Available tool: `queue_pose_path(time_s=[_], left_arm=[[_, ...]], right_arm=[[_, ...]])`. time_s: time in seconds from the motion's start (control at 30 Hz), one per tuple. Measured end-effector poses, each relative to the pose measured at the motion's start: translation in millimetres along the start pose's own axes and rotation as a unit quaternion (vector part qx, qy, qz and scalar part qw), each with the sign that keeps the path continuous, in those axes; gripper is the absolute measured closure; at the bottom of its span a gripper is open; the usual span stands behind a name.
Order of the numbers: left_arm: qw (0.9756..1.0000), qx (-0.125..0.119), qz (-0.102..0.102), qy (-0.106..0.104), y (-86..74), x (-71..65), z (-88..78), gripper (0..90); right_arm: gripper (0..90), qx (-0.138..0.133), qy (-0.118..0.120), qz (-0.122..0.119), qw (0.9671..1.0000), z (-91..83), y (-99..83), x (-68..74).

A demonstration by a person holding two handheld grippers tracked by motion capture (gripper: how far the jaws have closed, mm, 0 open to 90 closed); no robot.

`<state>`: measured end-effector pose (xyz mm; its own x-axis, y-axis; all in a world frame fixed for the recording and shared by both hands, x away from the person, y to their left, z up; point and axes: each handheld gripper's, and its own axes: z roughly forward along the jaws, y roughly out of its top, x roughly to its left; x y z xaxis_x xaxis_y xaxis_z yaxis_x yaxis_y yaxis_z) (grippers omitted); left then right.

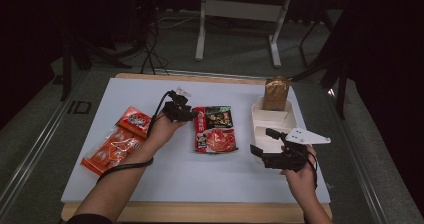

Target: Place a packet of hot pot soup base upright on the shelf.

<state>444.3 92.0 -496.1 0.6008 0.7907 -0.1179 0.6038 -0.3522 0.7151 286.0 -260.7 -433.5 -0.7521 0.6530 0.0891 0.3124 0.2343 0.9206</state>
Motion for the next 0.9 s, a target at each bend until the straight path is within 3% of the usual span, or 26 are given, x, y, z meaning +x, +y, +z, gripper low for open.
queue_pose_path(time_s=[0.3,0.5,0.7,0.9], left_arm=[[0.9988,0.02,-0.045,0.0,-1.2,9.9,24.9,54.8],[0.9966,0.015,-0.08,-0.005,-4.1,13.4,38.0,52.7],[0.9948,0.028,-0.098,-0.005,-4.7,17.1,45.7,51.1],[0.9941,0.034,-0.103,-0.002,-4.4,11.6,57.2,49.9]], right_arm=[[15.1,0.002,-0.001,0.0,1.0,1.5,-1.7,-1.4],[15.1,0.004,0.002,-0.002,1.0,2.5,-2.8,-1.5],[15.0,0.004,0.003,-0.002,1.0,3.1,-2.7,-1.4],[15.0,0.002,0.002,0.0,1.0,2.7,-2.4,-2.6]])
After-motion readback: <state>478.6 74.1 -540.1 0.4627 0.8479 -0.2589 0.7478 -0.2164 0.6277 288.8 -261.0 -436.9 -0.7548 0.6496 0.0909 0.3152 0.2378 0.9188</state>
